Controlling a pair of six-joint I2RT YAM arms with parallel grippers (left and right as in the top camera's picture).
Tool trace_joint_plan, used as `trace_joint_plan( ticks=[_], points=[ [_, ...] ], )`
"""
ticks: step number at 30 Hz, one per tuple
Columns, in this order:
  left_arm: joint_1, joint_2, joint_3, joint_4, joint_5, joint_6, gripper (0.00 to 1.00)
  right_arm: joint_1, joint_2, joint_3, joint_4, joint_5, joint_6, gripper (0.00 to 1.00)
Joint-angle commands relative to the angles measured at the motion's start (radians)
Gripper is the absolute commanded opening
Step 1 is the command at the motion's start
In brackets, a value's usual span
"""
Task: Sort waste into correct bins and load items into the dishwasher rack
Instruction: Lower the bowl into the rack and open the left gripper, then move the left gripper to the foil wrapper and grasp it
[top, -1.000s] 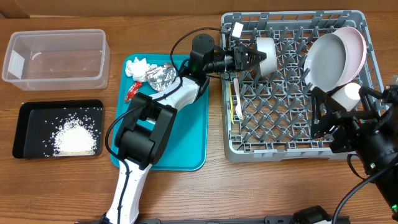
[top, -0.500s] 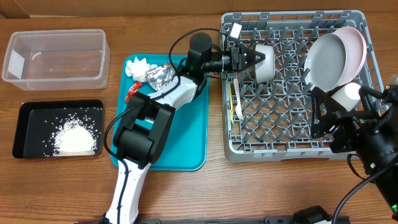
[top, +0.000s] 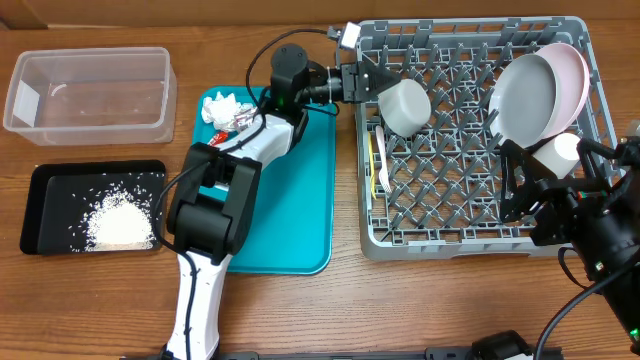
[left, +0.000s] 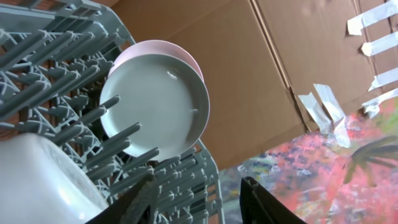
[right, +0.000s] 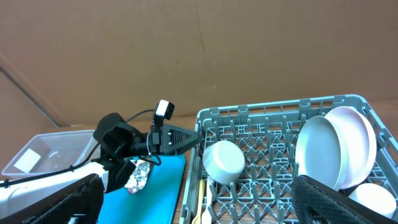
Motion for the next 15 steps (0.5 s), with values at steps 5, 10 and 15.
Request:
trace_joint_plan(
  ticks=[5,10,15],
  points=[
    [0.071,-0.145,-0.003,0.0,0.119,0.002,0.45,-0.005,-0.006,0.002,0.004,0.008,0.0,1.0],
    [0.122,-0.278,-0.003,-0.12,0.12,0.044,0.45,-0.005,-0.006,0.002,0.005,0.007,0.0,1.0],
    [0.179,-0.491,-0.002,-0.543,0.023,0.301,0.45,-0.005,-0.006,0.002,0.004,0.007,0.0,1.0]
  ],
)
